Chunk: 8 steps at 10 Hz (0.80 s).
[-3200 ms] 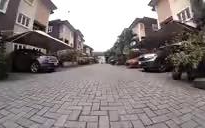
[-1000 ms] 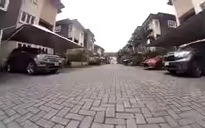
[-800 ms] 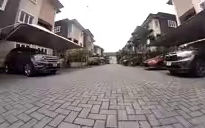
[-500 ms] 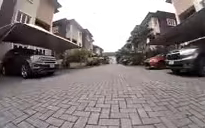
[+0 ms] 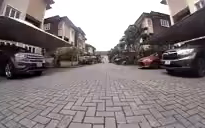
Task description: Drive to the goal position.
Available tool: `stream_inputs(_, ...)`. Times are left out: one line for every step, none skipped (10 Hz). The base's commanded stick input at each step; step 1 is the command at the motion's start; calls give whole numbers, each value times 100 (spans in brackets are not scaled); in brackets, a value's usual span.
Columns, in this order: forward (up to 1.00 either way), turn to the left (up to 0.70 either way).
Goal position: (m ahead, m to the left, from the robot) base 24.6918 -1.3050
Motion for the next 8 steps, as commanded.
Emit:
stream_inputs(70, 0)
stream_inputs(70, 0)
stream_inputs(70, 0)
stream_inputs(70, 0)
stream_inputs(70, 0)
stream_inputs(70, 0)
stream_inputs(70, 0)
stream_inputs(70, 0)
